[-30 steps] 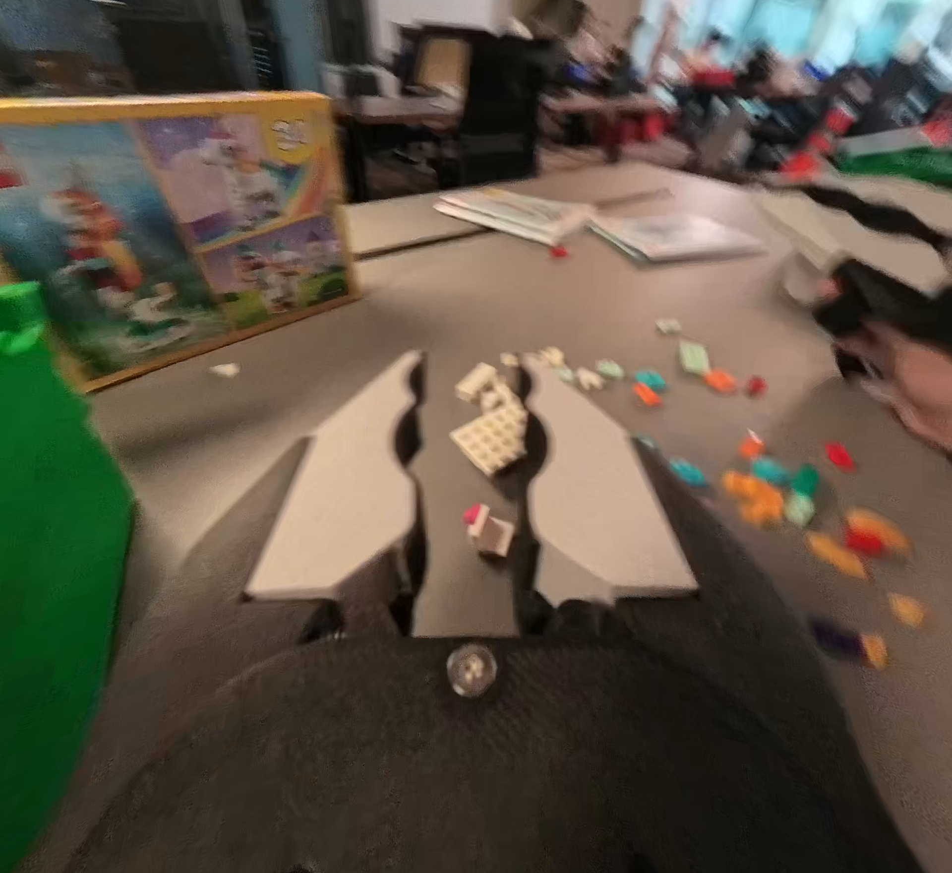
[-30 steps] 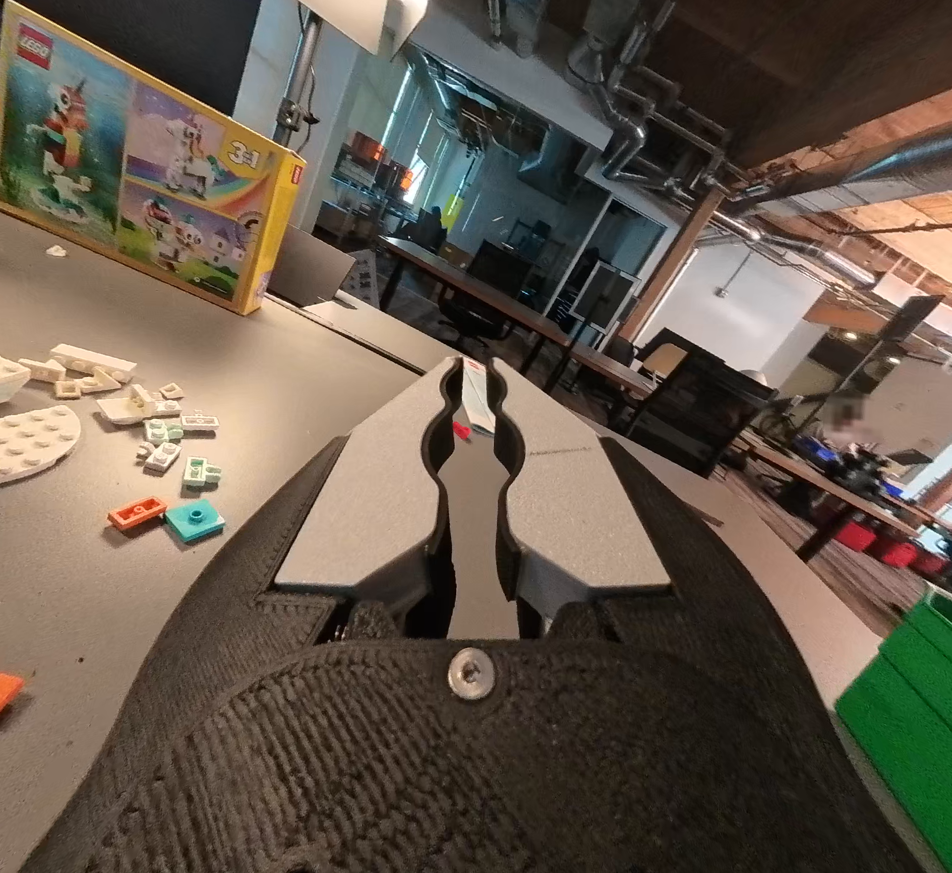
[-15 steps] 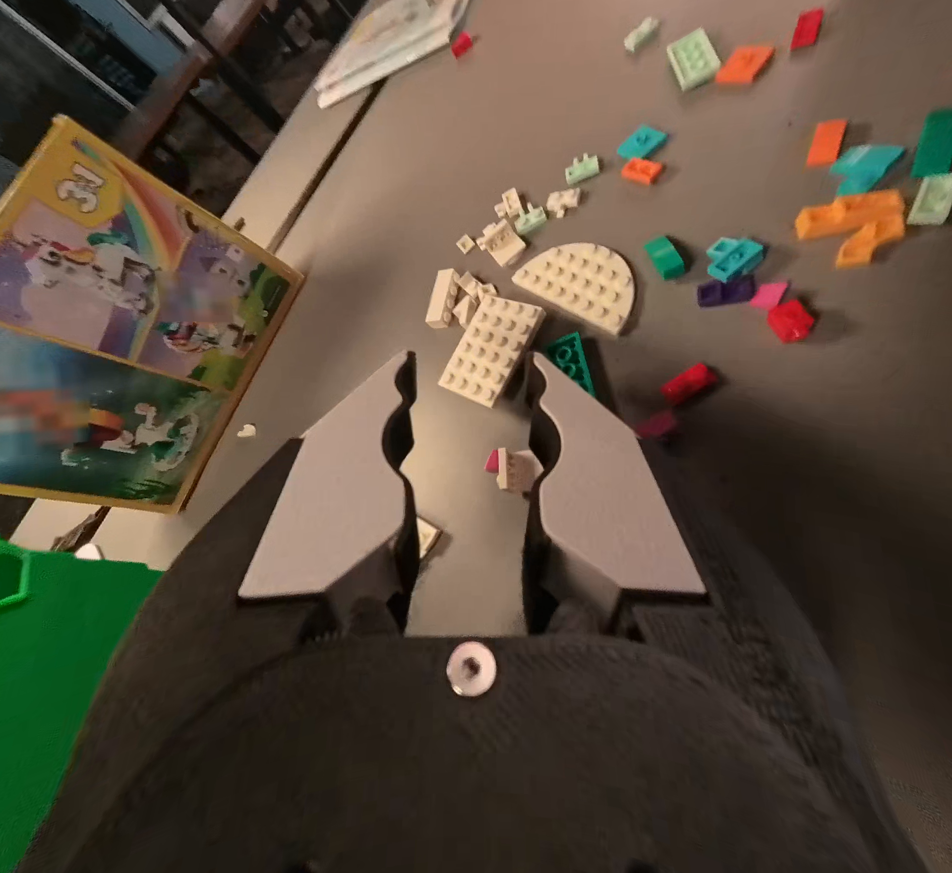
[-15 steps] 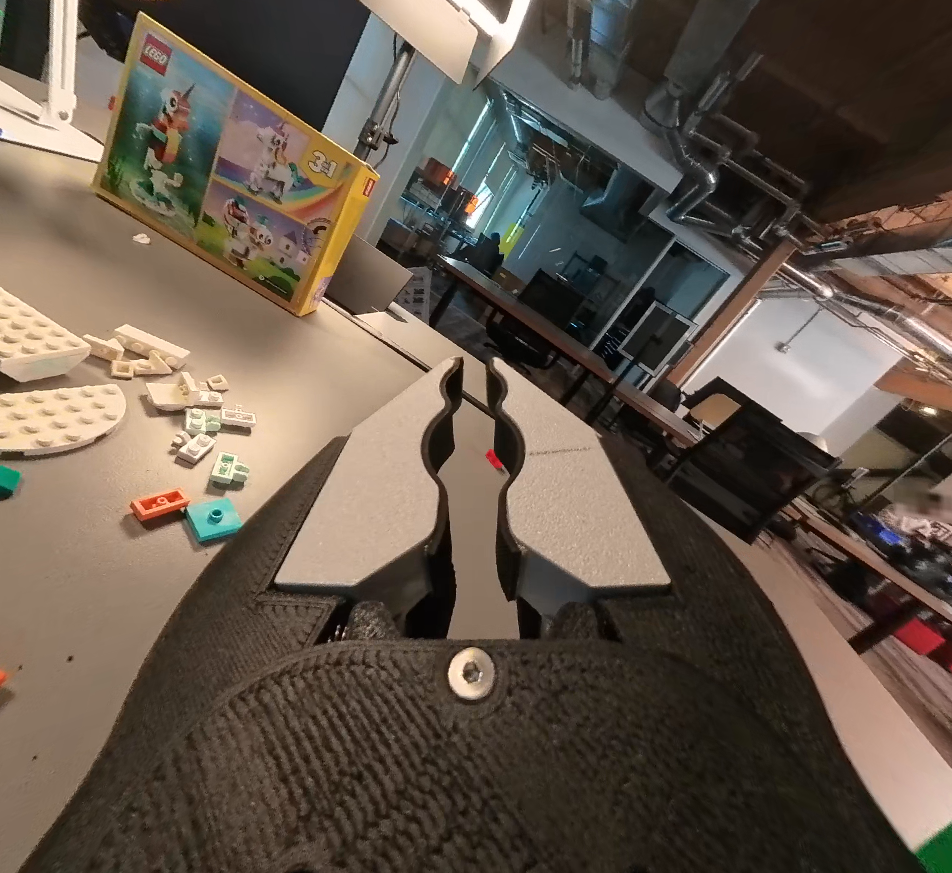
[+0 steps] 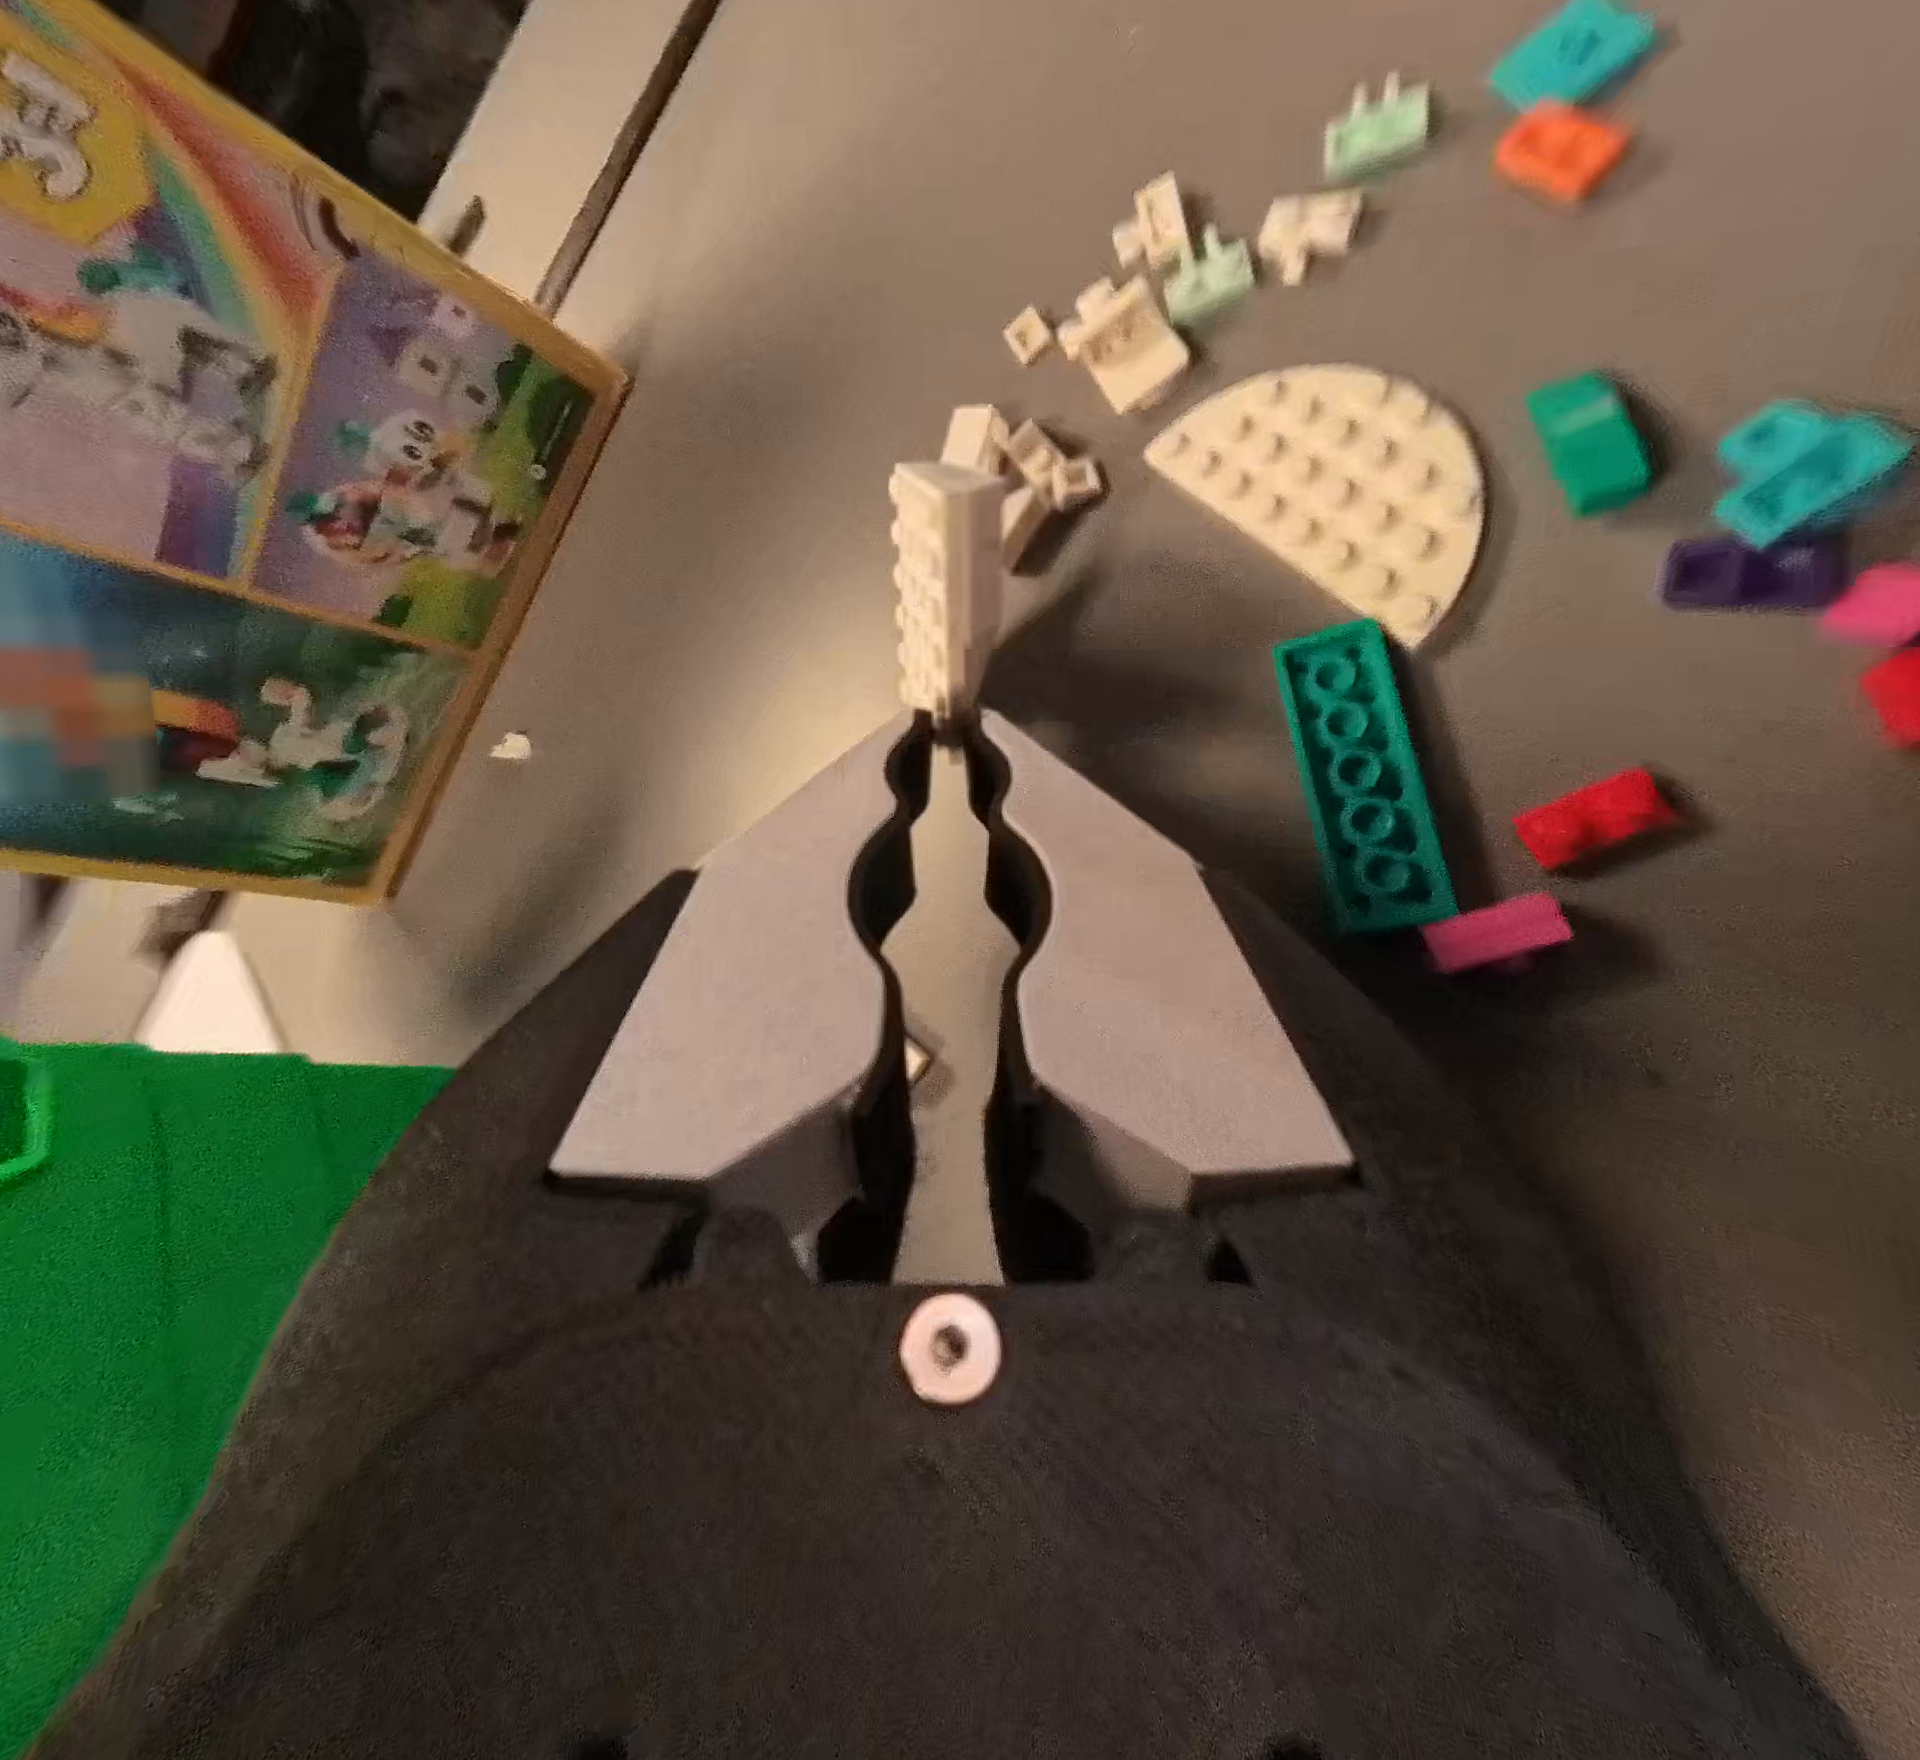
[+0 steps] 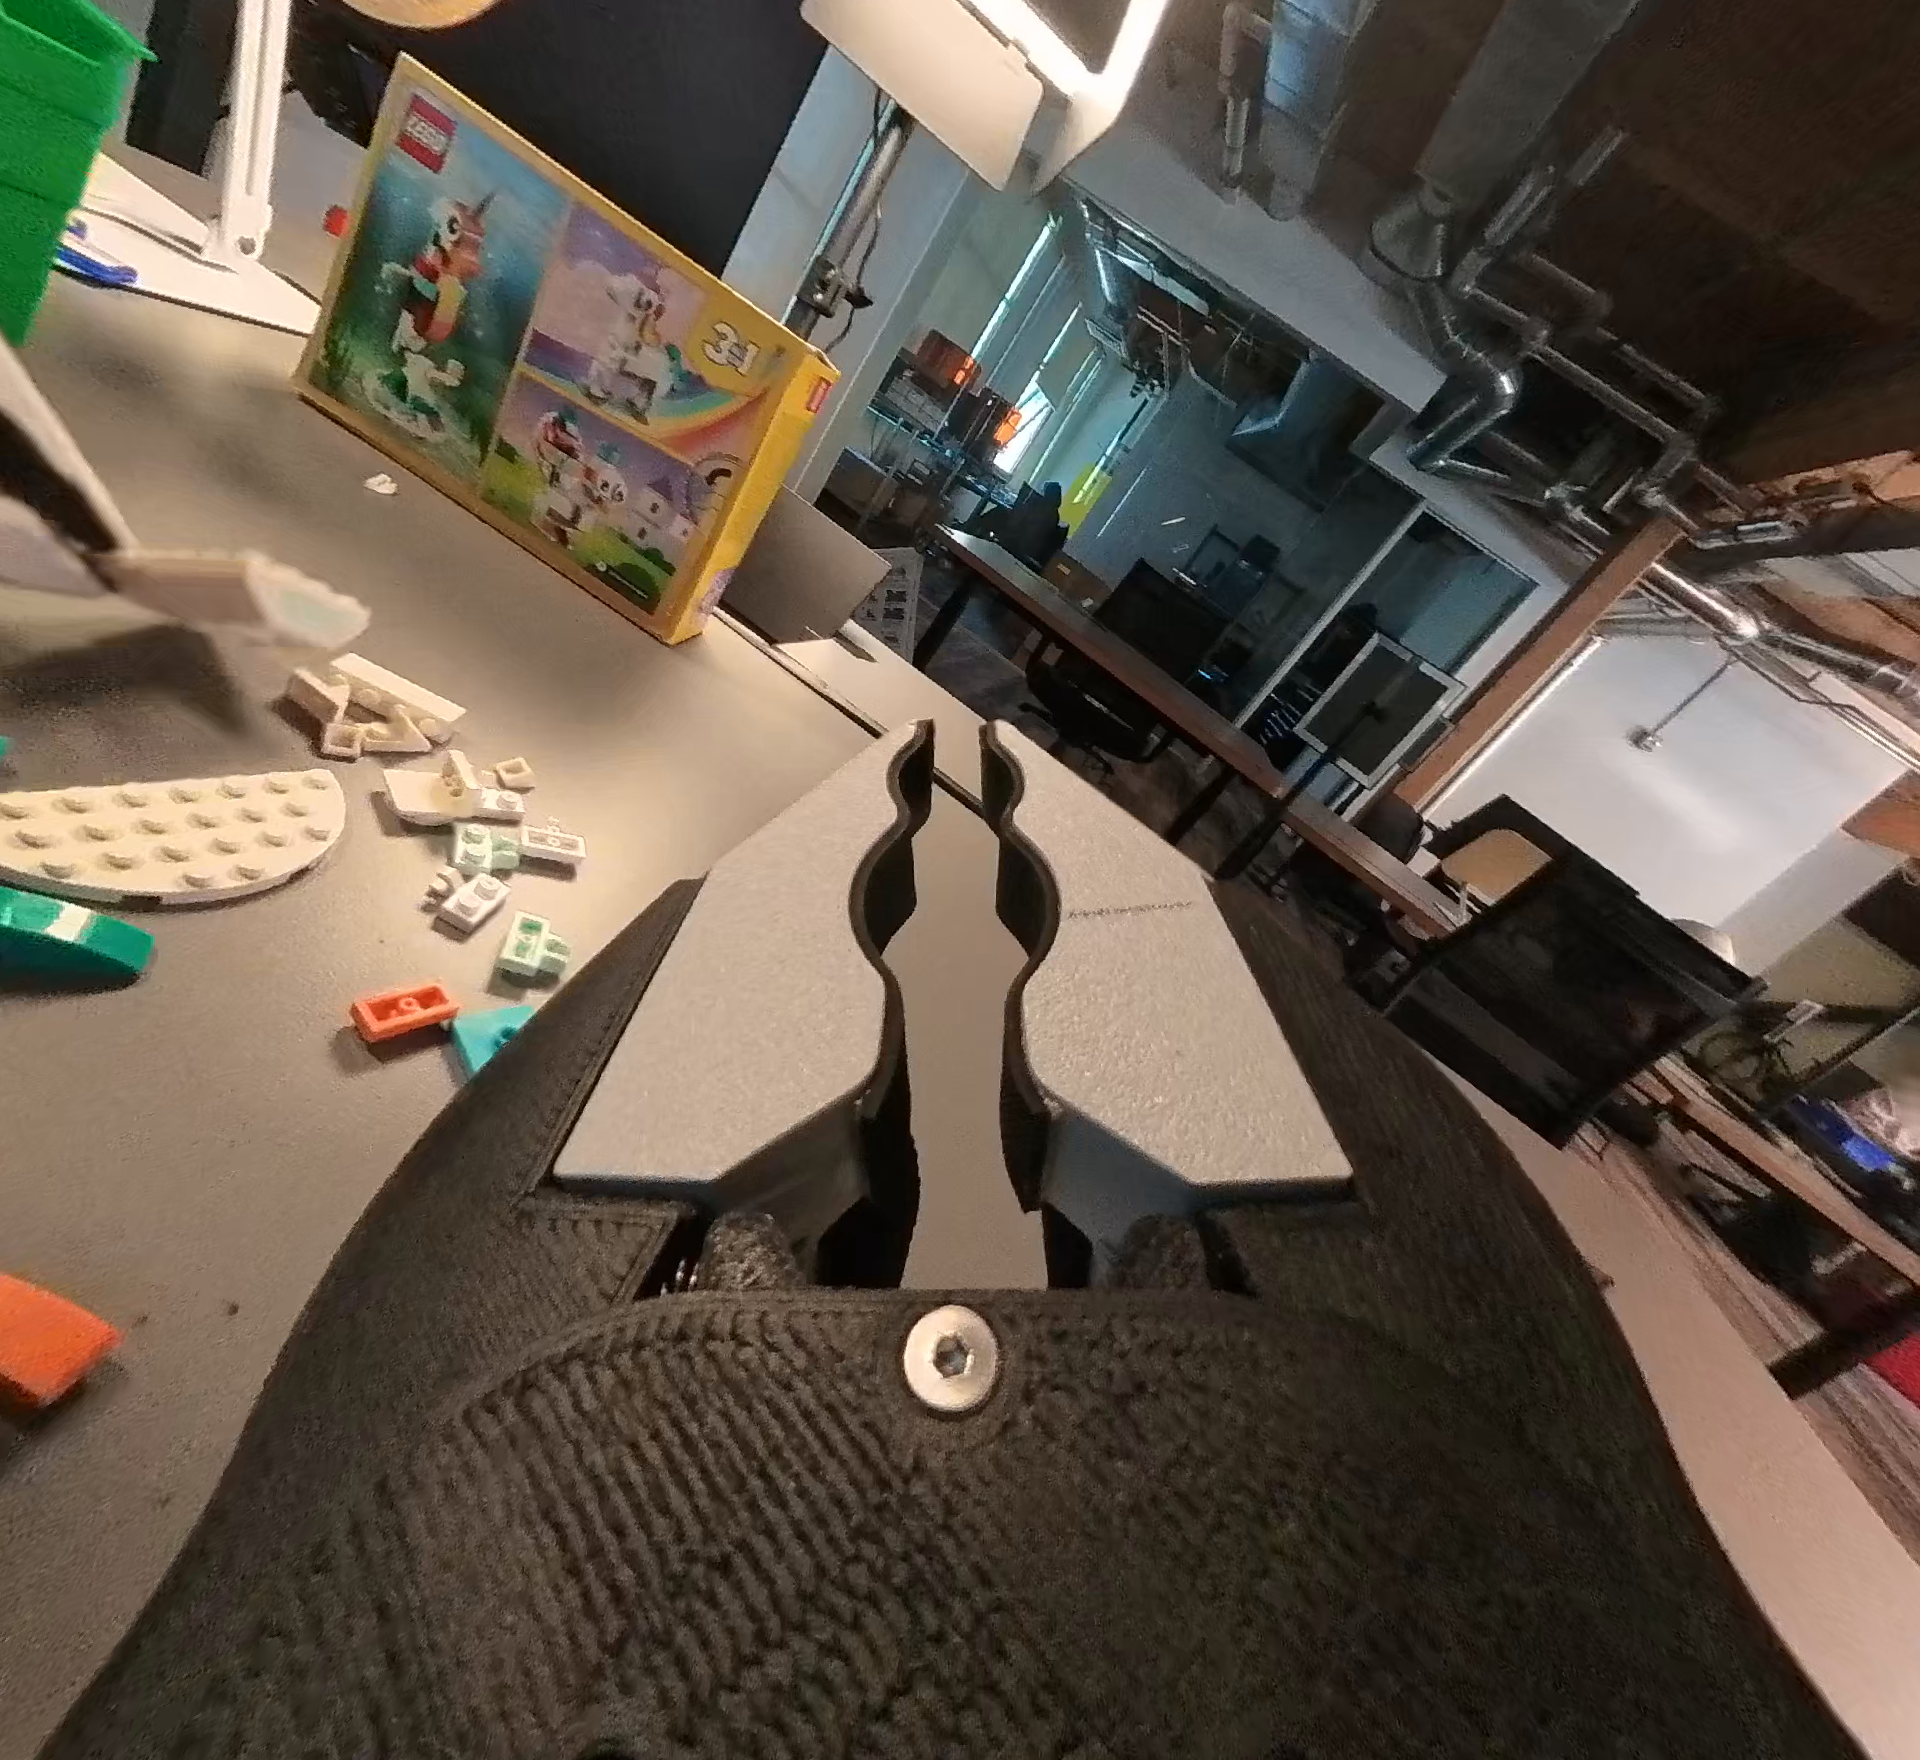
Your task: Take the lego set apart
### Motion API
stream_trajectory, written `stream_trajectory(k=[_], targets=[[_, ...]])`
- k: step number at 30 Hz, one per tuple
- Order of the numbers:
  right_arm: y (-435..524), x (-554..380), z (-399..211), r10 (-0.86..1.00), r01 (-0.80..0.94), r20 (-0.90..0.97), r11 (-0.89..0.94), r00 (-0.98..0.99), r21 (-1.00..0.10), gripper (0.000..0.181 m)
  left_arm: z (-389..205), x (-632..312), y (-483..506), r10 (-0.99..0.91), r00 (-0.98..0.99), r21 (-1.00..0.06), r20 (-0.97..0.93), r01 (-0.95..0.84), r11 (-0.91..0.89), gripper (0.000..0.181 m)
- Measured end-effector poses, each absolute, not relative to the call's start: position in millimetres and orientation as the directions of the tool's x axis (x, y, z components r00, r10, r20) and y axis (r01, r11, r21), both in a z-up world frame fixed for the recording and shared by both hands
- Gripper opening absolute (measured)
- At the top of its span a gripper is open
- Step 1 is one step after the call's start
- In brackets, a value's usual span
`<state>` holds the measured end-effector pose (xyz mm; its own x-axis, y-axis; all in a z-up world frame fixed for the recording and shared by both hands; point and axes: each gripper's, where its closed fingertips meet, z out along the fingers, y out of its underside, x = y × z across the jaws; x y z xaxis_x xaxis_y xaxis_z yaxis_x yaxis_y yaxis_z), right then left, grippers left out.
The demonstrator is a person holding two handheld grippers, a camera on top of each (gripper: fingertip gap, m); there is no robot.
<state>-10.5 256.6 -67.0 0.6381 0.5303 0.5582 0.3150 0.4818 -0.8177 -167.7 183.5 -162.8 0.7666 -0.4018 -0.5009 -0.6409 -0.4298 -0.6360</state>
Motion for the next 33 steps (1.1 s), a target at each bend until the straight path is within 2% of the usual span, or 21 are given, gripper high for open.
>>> stream_trajectory(k=[2,5,8,11,13,16,18,22,25,28,30,33], targets=[[252,-15,-67,0.531,0.320,0.578,0.501,0.620,-0.804,0.007,-154,-159,184,-0.402,0.857,-0.753,-0.322,-0.489,-0.440,0.005],[240,-26,-66,0.562,0.304,0.601,0.534,0.568,-0.789,0.008,-131,-135,181,-0.472,0.879,-0.881,0.071,-0.166,-0.442,0.005],[210,-48,-68,0.676,0.214,0.593,0.562,0.437,-0.799,0.016,-101,-115,173,-0.565,0.728,-0.883,0.389,0.119,-0.455,0.005],[189,-64,-73,0.754,0.169,0.563,0.540,0.338,-0.825,0.034,-91,-107,168,-0.603,0.607,-0.841,0.518,0.232,-0.489,0.005],[179,-69,-75,0.759,0.167,0.577,0.553,0.301,-0.816,0.039,-88,-98,164,-0.623,0.525,-0.807,0.580,0.264,-0.529,0.005],[171,-74,-78,0.752,0.177,0.601,0.575,0.270,-0.799,0.044,-87,-89,161,-0.635,0.479,-0.789,0.606,0.261,-0.556,0.005],[168,-77,-79,0.792,0.158,0.556,0.533,0.253,-0.831,0.047,-91,-85,161,-0.639,0.504,-0.803,0.581,0.227,-0.552,0.005],[175,-73,-70,0.912,0.053,0.308,0.305,0.271,-0.951,0.049,-88,-78,160,-0.664,0.513,-0.829,0.544,0.208,-0.518,0.005],[183,-68,-66,0.965,-0.014,0.084,0.090,0.247,-0.996,0.049,-91,-71,161,-0.678,0.530,-0.849,0.509,0.176,-0.499,0.005],[178,-69,-68,0.985,-0.044,-0.100,-0.094,0.144,-0.995,0.046,-94,-59,154,-0.718,0.523,-0.870,0.459,0.101,-0.483,0.005],[177,-69,-70,0.977,-0.047,-0.196,-0.193,0.088,-0.980,0.033,-98,-52,151,-0.733,0.524,-0.876,0.434,0.057,-0.478,0.005],[177,-64,-65,0.955,-0.072,-0.295,-0.293,0.022,-0.953,0.028,-97,-47,152,-0.740,0.528,-0.887,0.416,0.059,-0.457,0.005]])
